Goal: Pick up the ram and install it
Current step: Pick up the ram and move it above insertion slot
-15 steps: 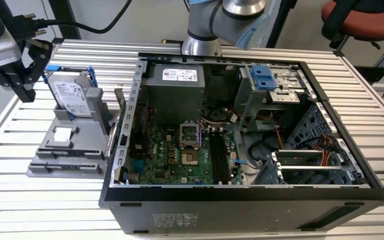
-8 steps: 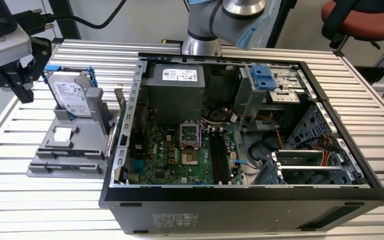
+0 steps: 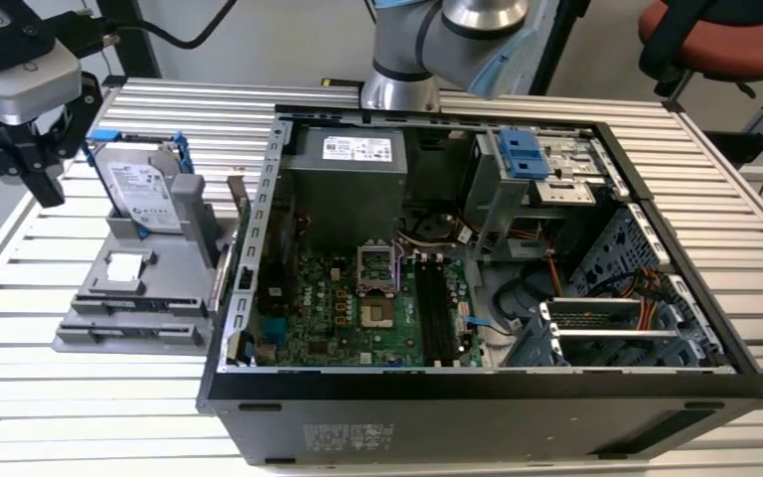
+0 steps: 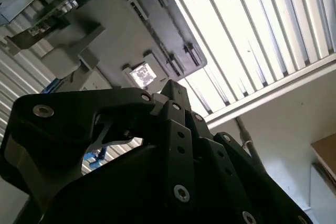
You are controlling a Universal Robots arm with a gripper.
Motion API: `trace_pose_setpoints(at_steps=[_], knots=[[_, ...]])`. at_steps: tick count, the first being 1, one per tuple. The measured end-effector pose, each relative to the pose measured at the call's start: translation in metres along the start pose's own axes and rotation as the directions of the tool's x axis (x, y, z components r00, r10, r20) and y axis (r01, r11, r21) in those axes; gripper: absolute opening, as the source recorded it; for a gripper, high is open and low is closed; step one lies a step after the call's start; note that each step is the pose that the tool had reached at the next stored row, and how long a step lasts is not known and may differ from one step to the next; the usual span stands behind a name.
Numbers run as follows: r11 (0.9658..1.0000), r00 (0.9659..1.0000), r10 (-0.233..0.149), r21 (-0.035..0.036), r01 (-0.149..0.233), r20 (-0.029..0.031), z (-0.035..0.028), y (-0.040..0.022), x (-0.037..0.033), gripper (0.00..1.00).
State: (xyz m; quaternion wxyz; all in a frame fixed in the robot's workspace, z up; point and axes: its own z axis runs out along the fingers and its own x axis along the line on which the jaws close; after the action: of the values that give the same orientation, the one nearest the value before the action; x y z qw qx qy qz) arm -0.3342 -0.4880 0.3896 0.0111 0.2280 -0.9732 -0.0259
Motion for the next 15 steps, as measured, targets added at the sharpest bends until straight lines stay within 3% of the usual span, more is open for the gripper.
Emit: trace_pose_setpoints(at_steps=[5,9,10,11,15], knots=[[0.9959,0.9959,-0.090,0.0022,0.090,-0.0060,-0.0001,0.0000,0.0000,0.00],[0.9868,0.9868,-0.162,0.0022,0.162,-0.0097,-0.0001,0.0000,0.0000,0.00],[0.9836,0.9835,-0.180,0.0021,0.180,-0.0108,0.0000,0.0000,0.0000,0.00],[0.9765,0.9764,-0.216,0.0021,0.216,-0.0129,-0.0001,0.0000,0.0000,0.00],[0.9582,0.9580,-0.286,0.0018,0.286,-0.0170,-0.0001,0.0000,0.0000,0.00]])
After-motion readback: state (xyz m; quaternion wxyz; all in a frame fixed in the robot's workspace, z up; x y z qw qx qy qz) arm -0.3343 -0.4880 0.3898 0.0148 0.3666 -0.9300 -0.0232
